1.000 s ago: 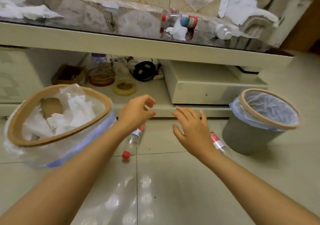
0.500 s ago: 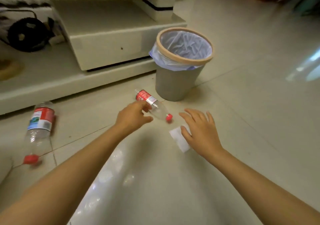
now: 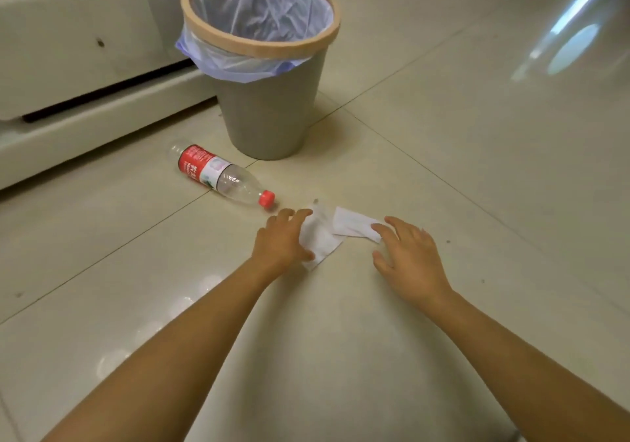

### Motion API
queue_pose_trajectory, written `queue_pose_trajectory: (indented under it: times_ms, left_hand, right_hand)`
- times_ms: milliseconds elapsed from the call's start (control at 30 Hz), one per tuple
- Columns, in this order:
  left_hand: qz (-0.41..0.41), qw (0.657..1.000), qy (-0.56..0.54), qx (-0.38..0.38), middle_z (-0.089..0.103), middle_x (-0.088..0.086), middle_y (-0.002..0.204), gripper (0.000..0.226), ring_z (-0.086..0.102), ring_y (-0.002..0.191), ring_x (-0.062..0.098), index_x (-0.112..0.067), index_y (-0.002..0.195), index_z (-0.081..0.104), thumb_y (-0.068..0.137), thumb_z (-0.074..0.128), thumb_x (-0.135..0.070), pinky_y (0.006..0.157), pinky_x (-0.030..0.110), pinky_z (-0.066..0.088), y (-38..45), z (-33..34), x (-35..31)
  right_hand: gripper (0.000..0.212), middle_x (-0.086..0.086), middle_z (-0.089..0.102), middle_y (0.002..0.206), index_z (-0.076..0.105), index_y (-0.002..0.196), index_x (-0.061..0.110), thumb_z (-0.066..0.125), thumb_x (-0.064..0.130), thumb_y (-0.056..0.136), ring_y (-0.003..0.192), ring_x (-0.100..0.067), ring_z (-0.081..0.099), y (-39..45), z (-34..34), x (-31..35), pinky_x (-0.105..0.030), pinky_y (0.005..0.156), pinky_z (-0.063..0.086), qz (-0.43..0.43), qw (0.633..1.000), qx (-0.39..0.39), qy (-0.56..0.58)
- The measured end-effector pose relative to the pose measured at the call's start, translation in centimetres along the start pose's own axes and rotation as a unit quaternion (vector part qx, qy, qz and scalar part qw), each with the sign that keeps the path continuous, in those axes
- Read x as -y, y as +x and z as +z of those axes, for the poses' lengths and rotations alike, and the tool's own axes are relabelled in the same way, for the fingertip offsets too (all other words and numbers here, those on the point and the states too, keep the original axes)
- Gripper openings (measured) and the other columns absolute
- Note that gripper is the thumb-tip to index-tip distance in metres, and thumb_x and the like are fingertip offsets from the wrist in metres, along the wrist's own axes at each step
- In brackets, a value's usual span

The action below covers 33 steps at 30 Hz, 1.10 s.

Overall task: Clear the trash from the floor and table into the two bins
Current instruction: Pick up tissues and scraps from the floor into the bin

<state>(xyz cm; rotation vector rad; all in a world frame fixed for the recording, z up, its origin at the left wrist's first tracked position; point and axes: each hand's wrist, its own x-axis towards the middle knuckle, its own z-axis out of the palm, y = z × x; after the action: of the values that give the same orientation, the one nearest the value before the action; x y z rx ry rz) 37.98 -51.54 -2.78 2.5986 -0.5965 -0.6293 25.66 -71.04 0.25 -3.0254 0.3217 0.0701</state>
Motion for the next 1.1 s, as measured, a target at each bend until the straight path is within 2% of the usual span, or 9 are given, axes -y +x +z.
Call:
queue_pose_trajectory:
  times_ms: [100, 200, 300, 400, 533, 700, 800, 1000, 1100]
  left_hand:
    - [-0.030, 0.999, 0.019, -0.004, 0.024, 0.005, 0.151, 0.092, 0.029, 0.134, 0.029, -0.032, 0.147, 0.020, 0.074, 0.074, -0.045, 0.098, 0.042, 0.035, 0.6, 1.5, -0.2]
    - [-0.041, 0.998, 0.030, -0.037, 0.033, 0.003, 0.141, 0.089, 0.034, 0.126, 0.028, -0.028, 0.142, 0.026, 0.070, 0.073, -0.048, 0.090, 0.040, 0.035, 0.8, 2.7, -0.1]
    - [-0.013, 0.998, -0.021, -0.056, 0.049, 0.001, 0.123, 0.075, 0.049, 0.109, 0.027, -0.033, 0.140, 0.028, 0.076, 0.068, -0.037, 0.079, 0.036, 0.042, 0.8, 2.9, 0.0]
    - [0.026, 0.996, -0.018, -0.080, 0.058, 0.000, 0.107, 0.046, 0.058, 0.096, 0.026, -0.031, 0.128, 0.046, 0.085, 0.057, -0.024, 0.073, 0.036, 0.048, 0.4, 2.9, 0.6]
    - [0.008, 0.996, -0.035, -0.082, 0.059, -0.002, 0.112, 0.032, 0.057, 0.101, 0.021, -0.025, 0.119, 0.059, 0.087, 0.061, -0.031, 0.076, 0.030, 0.045, -0.3, 2.1, 1.7]
    - [-0.014, 0.992, -0.054, -0.112, 0.060, -0.005, 0.112, 0.034, 0.056, 0.099, 0.017, -0.026, 0.113, 0.060, 0.081, 0.068, -0.038, 0.070, 0.026, 0.036, -1.7, -0.3, 3.1]
    - [-0.017, 0.988, -0.065, -0.138, 0.061, -0.005, 0.112, 0.038, 0.057, 0.095, 0.018, -0.026, 0.111, 0.059, 0.077, 0.073, -0.036, 0.072, 0.028, 0.039, -3.0, -2.1, 4.1]
    - [-0.041, 0.964, -0.166, -0.206, 0.056, 0.001, 0.128, 0.069, 0.055, 0.110, 0.023, -0.024, 0.134, 0.045, 0.074, 0.079, -0.023, 0.087, 0.030, 0.045, -6.3, -6.4, 6.7]
    - [-0.039, 0.957, -0.134, -0.254, 0.060, 0.003, 0.123, 0.058, 0.057, 0.107, 0.023, -0.020, 0.128, 0.055, 0.075, 0.078, -0.021, 0.085, 0.028, 0.043, -8.2, -9.0, 8.4]
  right_hand:
    - [0.049, -0.004, 0.014, 0.158, 0.040, 0.140, 0.026, 0.047, 0.034, 0.092, 0.144, -0.025, 0.011, 0.9, 1.4, -0.6, -0.044, 0.117, 0.011, 0.010, 0.995, 0.096, 0.010]
    - [0.039, -0.001, -0.004, 0.160, 0.050, 0.127, 0.022, 0.051, 0.032, 0.089, 0.146, -0.025, -0.008, 2.1, 2.4, -0.5, -0.048, 0.116, 0.001, 0.004, 0.986, 0.167, 0.003]
    - [0.040, 0.001, -0.012, 0.160, 0.053, 0.125, 0.020, 0.054, 0.028, 0.086, 0.145, -0.024, -0.015, 3.5, 2.3, 0.1, -0.049, 0.116, -0.005, 0.002, 0.976, 0.218, -0.008]
    - [0.044, 0.002, -0.013, 0.160, 0.052, 0.129, 0.022, 0.054, 0.025, 0.085, 0.145, -0.023, -0.017, 5.1, 1.9, 0.8, -0.050, 0.117, -0.006, -0.008, 0.967, 0.253, -0.025]
    - [0.053, 0.003, 0.001, 0.160, 0.043, 0.137, 0.019, 0.052, 0.025, 0.085, 0.146, -0.022, -0.010, 6.0, 2.3, 1.7, -0.049, 0.117, -0.004, -0.003, 0.957, 0.290, -0.034]
    - [0.045, -0.003, 0.048, 0.132, 0.053, 0.127, 0.014, 0.056, 0.024, 0.084, 0.129, -0.023, 0.037, 5.6, 2.3, 3.5, -0.044, 0.111, 0.025, -0.029, 0.985, 0.172, -0.021]
    - [0.032, -0.001, 0.057, 0.114, 0.062, 0.116, 0.016, 0.059, 0.023, 0.085, 0.102, -0.022, 0.057, 5.0, 1.7, 5.1, -0.034, 0.085, 0.046, -0.035, 0.994, 0.076, 0.073]
    - [0.011, 0.002, 0.048, 0.098, 0.061, 0.093, 0.015, 0.057, 0.008, 0.085, 0.068, -0.026, 0.056, 4.7, -1.3, 10.1, -0.037, 0.058, 0.045, -0.107, 0.976, -0.059, 0.182]
    - [0.017, 0.005, 0.045, 0.096, 0.060, 0.090, 0.015, 0.056, 0.001, 0.082, 0.061, -0.021, 0.050, 4.9, -3.1, 13.0, -0.034, 0.050, 0.041, -0.170, 0.961, -0.107, 0.188]
